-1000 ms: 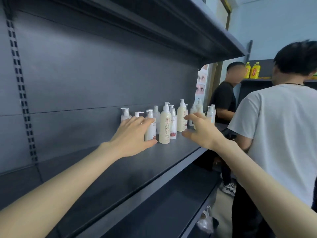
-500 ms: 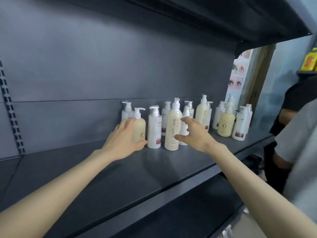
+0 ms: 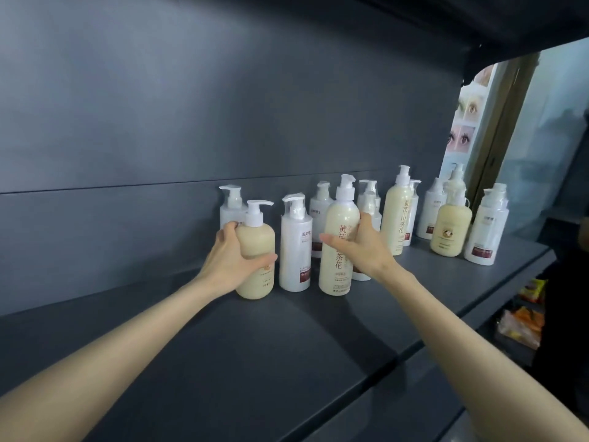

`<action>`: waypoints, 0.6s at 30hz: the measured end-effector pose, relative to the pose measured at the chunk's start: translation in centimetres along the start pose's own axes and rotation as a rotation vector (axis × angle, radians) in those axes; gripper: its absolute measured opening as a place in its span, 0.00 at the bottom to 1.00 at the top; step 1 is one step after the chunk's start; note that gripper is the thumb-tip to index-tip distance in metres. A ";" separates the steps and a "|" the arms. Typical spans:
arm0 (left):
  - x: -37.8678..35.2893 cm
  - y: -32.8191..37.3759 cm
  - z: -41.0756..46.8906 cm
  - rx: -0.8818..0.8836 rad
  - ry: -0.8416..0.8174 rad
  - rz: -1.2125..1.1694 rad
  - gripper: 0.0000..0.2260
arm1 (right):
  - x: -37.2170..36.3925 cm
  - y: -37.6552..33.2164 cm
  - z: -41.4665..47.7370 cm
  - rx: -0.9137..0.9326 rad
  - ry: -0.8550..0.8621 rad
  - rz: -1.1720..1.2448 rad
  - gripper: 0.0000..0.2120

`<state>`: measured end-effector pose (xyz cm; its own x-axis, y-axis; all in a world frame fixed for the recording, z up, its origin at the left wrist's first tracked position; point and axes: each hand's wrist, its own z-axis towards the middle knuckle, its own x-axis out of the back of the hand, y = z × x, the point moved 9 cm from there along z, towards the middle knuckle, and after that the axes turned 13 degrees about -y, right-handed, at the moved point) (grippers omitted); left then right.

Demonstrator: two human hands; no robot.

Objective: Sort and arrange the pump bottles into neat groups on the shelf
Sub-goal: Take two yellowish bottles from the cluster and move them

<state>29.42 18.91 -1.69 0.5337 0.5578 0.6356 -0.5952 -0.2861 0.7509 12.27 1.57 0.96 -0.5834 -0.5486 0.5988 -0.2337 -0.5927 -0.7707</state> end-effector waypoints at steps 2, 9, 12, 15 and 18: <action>-0.3 -0.5 0.6 0.003 -0.004 -0.041 0.35 | -0.4 0.4 0.6 -0.013 -0.007 0.025 0.29; -0.3 -0.6 1.0 0.011 0.028 -0.071 0.31 | -0.4 0.4 1.0 0.025 0.006 0.080 0.23; -0.1 -0.2 0.4 0.007 0.045 -0.098 0.29 | -0.3 0.2 0.6 0.039 0.006 0.098 0.23; 0.6 0.7 -0.5 -0.032 0.078 -0.137 0.26 | -0.2 -0.1 -0.1 0.061 0.011 0.125 0.23; 1.7 1.6 -1.6 -0.079 0.109 -0.230 0.25 | 0.2 -1.1 -0.9 0.101 0.061 0.172 0.21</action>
<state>28.38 20.66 0.25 0.5947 0.6832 0.4237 -0.5132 -0.0830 0.8543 11.67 2.66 1.77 -0.6544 -0.6124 0.4435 -0.0487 -0.5512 -0.8329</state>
